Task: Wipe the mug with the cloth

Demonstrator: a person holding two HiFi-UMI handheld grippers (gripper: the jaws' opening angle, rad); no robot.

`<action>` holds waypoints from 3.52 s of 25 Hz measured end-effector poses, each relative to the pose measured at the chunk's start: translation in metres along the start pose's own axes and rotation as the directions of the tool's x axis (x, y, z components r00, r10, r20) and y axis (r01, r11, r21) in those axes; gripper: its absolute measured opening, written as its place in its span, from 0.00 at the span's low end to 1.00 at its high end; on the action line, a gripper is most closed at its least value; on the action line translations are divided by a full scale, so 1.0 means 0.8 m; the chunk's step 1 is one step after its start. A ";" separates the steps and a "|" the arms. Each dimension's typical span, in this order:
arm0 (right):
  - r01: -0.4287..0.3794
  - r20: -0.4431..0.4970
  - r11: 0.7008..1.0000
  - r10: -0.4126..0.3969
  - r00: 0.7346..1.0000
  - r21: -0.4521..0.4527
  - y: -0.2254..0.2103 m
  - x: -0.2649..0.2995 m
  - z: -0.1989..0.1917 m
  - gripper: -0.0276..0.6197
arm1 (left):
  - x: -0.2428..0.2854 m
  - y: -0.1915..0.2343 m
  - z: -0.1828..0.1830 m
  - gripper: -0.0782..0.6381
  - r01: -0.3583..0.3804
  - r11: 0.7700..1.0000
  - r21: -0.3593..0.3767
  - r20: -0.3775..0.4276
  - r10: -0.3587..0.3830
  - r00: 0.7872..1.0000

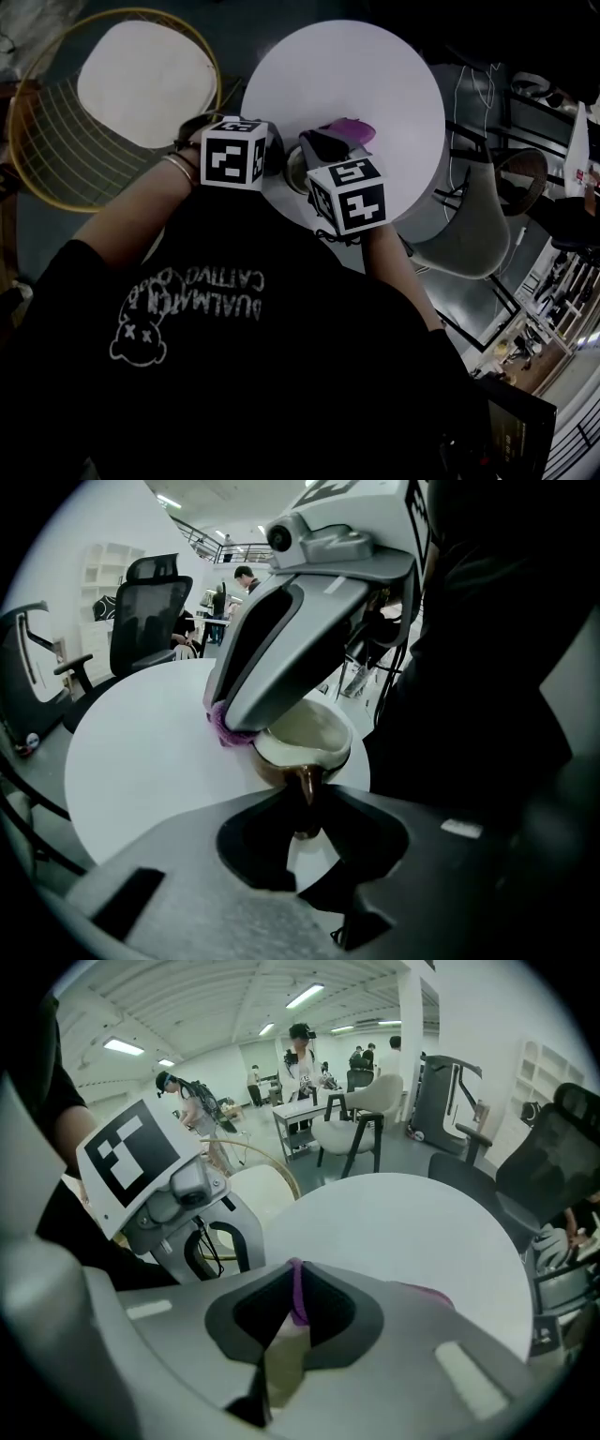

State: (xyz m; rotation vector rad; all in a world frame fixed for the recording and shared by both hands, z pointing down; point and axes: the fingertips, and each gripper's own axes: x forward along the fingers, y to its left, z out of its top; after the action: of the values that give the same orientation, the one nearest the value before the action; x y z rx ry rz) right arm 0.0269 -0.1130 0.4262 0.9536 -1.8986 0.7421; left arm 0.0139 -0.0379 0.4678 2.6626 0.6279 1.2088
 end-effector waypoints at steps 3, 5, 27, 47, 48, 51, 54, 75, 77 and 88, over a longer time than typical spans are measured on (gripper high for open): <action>-0.025 -0.004 0.999 0.025 1.000 -0.037 0.010 0.001 0.002 0.09 | 0.000 0.000 0.000 0.22 -0.002 1.000 -0.006 -0.002 0.002 1.000; -0.047 -0.010 0.997 0.047 0.999 -0.067 0.018 0.001 0.004 0.09 | -0.001 0.000 0.001 0.22 -0.002 1.000 -0.007 -0.008 0.002 1.000; -0.341 -0.204 0.940 0.340 0.918 0.032 0.047 0.006 0.002 0.09 | -0.002 0.003 0.003 0.21 -0.003 1.000 0.026 0.002 0.003 1.000; -0.472 -0.466 0.870 0.480 0.743 0.144 0.038 0.043 -0.006 0.09 | 0.001 0.004 -0.003 0.22 -0.004 1.000 0.004 -0.014 0.004 1.000; -0.472 -0.472 0.869 0.481 0.739 0.145 0.038 0.044 -0.006 0.09 | 0.001 0.004 -0.004 0.22 -0.007 1.000 0.004 -0.015 0.007 1.000; -0.482 -0.488 0.864 0.487 0.724 0.147 0.038 0.046 -0.007 0.09 | 0.001 0.004 -0.003 0.22 -0.013 1.000 -0.006 -0.013 0.013 1.000; -0.480 -0.489 0.865 0.484 0.726 0.143 0.034 0.050 -0.006 0.09 | 0.000 0.006 -0.003 0.22 -0.022 1.000 -0.016 -0.007 0.022 1.000; -0.396 -0.483 0.896 0.442 0.756 0.199 0.011 0.080 -0.018 0.09 | -0.002 0.009 0.003 0.22 -0.051 0.998 -0.032 0.007 0.051 0.999; -0.395 -0.455 0.891 0.455 0.766 0.225 0.009 0.080 -0.017 0.09 | -0.001 0.009 0.003 0.22 -0.055 0.998 -0.035 0.007 0.055 0.998; -0.385 -0.320 0.874 0.471 0.822 0.296 -0.001 0.074 -0.013 0.09 | -0.001 0.010 0.002 0.23 -0.102 0.993 -0.061 0.007 0.103 0.995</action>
State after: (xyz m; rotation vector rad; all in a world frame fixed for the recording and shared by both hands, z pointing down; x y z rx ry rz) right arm 0.0120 -0.1250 0.4833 0.4453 -1.7116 1.3297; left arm 0.0173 -0.0454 0.4688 2.6783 0.4511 1.2186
